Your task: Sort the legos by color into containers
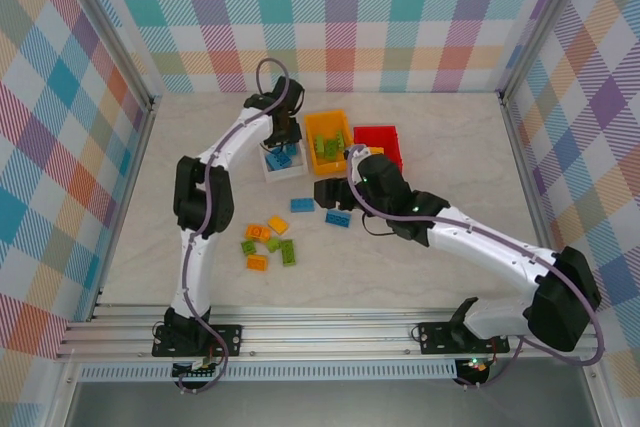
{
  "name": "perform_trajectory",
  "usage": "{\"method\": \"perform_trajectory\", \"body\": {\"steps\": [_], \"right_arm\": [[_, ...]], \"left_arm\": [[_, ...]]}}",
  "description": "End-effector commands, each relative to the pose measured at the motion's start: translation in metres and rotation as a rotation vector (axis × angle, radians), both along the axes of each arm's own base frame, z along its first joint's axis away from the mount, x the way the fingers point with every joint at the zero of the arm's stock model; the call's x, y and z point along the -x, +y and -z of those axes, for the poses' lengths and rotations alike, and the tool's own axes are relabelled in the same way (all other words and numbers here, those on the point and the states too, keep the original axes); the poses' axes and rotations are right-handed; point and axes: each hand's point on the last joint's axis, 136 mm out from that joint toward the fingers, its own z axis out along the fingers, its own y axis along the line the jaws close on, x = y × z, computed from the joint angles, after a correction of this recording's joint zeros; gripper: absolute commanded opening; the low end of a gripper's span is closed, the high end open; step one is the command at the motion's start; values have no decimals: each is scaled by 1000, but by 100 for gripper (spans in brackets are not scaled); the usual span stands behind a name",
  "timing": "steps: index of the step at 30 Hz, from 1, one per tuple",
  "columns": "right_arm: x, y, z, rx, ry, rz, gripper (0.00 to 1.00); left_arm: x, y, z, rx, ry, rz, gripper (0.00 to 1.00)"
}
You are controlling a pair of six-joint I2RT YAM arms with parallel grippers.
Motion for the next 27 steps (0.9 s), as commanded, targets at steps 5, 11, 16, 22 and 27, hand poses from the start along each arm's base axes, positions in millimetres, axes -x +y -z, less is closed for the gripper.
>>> {"method": "perform_trajectory", "body": {"steps": [5,11,16,22,27], "right_arm": [[-3,10,-13,-70,-3,-24,78],[3,11,-3,-40,19,-63,79],[19,31,18,112,12,-238,77],[47,87,67,430,-63,-563,75],[46,115,102,557,-66,-684,77]], "left_arm": [[-13,21,11,57,42,-55,51],[-2,5,-23,159,1,-5,65],[25,12,-79,203,-89,-14,65],[91,36,-132,250,-175,-67,65],[173,74,-150,260,-235,-150,67]]}}
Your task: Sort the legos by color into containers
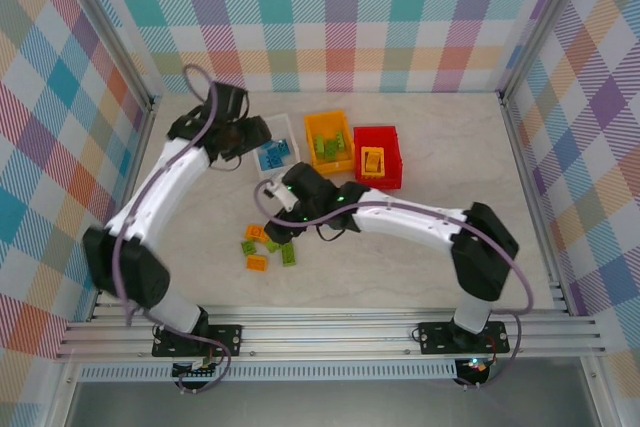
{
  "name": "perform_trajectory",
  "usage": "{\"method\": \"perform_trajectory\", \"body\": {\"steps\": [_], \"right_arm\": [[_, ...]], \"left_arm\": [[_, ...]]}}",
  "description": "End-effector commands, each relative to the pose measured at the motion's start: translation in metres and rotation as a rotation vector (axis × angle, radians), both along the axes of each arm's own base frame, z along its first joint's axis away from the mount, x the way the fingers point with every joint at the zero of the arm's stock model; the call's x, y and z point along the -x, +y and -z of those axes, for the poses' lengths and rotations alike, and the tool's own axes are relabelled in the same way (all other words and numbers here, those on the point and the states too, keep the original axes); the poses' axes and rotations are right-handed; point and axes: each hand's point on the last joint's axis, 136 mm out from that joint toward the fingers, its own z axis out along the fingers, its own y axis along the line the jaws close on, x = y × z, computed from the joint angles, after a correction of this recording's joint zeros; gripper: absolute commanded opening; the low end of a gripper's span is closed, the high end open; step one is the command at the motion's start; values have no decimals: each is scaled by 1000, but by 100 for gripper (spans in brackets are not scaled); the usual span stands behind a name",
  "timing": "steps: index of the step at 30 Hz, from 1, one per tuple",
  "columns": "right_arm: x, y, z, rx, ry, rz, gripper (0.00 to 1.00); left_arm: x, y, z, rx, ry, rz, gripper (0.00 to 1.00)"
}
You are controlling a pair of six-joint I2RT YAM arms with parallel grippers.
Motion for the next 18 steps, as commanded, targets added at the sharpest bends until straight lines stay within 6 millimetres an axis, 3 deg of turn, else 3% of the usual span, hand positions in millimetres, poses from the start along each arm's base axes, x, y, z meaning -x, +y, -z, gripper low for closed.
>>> {"method": "perform_trajectory", "body": {"steps": [1,7,10,13,18], "right_arm": [[1,3,21,134,-44,-146,77],[-3,25,52,241,-71,-215,78],[-5,32,64,266,-75,-239,78],[-4,39,71,264,-72,-260,77],[-3,51,74,261,-70,-293,76]], "left_arm": [[49,27,-2,5,-12,-93,68],[136,74,-6,-2,-49,-225,70],[165,85,-7,18,-69,-255,70],[185,96,-5,9,-69,-288,70],[198,102,-4,3,-63,-300,70]]}}
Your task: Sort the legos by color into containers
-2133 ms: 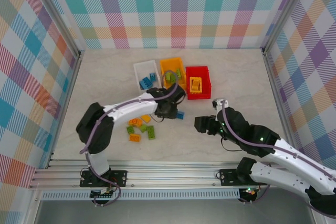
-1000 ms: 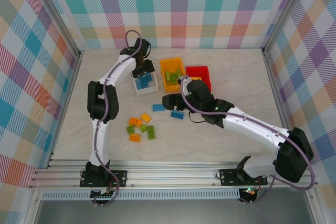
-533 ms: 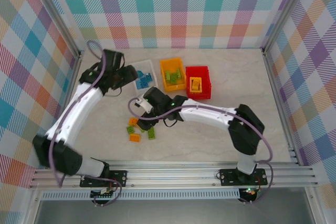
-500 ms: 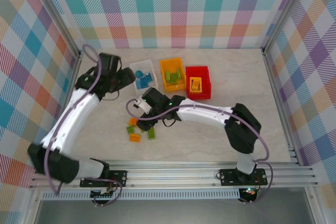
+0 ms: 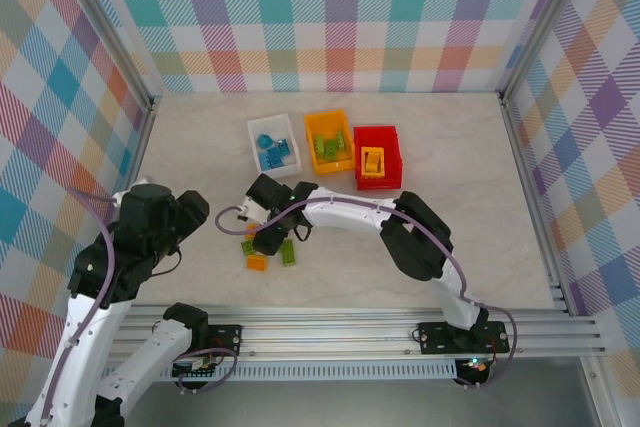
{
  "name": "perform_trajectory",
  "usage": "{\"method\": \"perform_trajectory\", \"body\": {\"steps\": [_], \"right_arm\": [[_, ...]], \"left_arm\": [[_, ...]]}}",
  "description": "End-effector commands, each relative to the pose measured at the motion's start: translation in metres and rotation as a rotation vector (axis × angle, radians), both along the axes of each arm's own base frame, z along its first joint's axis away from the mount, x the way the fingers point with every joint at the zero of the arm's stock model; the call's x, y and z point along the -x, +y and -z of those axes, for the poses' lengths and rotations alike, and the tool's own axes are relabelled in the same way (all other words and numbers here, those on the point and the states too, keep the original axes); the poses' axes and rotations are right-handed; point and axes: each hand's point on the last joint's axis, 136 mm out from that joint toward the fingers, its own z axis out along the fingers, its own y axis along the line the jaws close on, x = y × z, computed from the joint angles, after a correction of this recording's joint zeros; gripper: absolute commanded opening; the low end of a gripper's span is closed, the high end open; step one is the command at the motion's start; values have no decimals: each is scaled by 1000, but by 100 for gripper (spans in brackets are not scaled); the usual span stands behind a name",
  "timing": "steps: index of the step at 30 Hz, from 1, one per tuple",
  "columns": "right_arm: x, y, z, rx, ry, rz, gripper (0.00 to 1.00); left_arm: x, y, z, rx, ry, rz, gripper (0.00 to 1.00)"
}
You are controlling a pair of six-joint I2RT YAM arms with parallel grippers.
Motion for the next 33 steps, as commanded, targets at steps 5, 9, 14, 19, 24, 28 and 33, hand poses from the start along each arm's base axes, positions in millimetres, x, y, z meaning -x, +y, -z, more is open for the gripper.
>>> {"method": "perform_trajectory", "body": {"steps": [5,9,14,19,24,28,33], "right_arm": [[1,14,5,26,9,-54,71],[0,17,10,35,13,-57,65],[-1,20,13,40,23,-57,57],[-3,25,18,45,34,-51,52],[-3,29,17,36,40,-44,41],[-5,30,1,4,23,-35,35],[-15,29,-40,-80,-20,8,32]], "left_arm": [[12,10,17,-29,72,-40,70],[11,8,17,-25,74,-34,70],[9,6,19,-19,76,-29,70],[8,5,19,-15,78,-28,70],[9,5,21,-15,82,-27,70],[8,3,24,-11,88,-22,70],[4,-2,29,9,97,-7,70]]}}
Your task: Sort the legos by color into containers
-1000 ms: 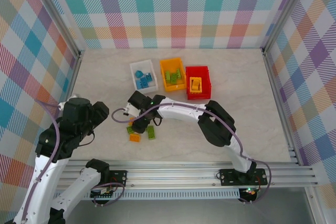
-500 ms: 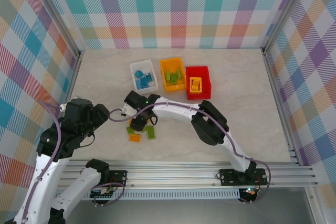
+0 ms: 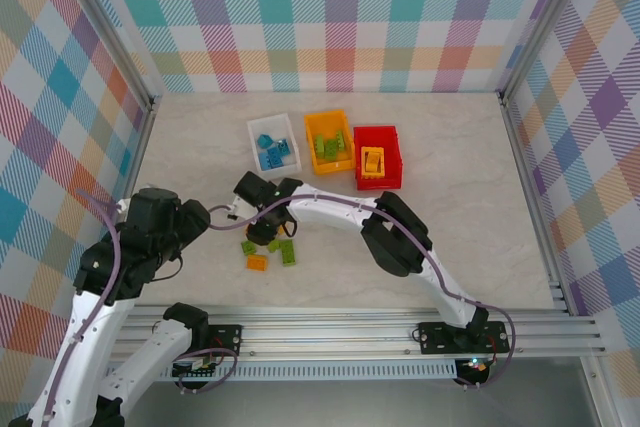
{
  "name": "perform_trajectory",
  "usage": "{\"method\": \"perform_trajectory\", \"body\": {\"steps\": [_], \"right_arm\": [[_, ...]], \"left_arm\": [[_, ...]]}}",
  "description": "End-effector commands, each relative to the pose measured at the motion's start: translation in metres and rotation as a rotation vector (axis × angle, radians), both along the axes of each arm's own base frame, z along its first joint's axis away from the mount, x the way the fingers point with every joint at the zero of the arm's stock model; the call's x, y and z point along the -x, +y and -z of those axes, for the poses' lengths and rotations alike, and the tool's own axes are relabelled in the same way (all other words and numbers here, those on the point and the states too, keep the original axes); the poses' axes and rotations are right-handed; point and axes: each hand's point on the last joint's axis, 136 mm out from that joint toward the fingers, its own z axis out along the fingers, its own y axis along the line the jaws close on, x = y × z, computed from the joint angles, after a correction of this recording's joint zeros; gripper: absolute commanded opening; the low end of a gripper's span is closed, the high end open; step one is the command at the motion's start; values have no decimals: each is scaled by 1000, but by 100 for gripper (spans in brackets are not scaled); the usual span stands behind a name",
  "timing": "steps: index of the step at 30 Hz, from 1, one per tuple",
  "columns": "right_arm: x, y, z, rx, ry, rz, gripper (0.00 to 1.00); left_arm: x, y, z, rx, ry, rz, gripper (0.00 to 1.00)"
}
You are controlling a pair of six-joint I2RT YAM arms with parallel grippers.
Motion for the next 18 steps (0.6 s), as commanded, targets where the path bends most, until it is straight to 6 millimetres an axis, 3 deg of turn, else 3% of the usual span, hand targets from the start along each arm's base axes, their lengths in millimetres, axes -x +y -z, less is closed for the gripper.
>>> {"method": "perform_trajectory", "body": {"steps": [1,5,8,11,13,18], "right_arm": [[-8,2,-64,-131,-41,46,32],[-30,-18,-109,-236,-61,152,31],[-53,-50,-136,-299,-63,279,30],[-84,-99,-151,-327,-56,443,30],[-108,-143,-154,-326,-57,586,31],[-155,-245,-139,-252,-46,940,32]], "left_arm": [[-6,-6,4,33,3,5,70],[-11,-14,4,56,4,32,71],[-19,-27,4,87,3,87,73],[-33,-54,9,157,19,190,73],[-45,-77,12,221,26,266,72],[-66,-139,9,238,6,436,72]]}}
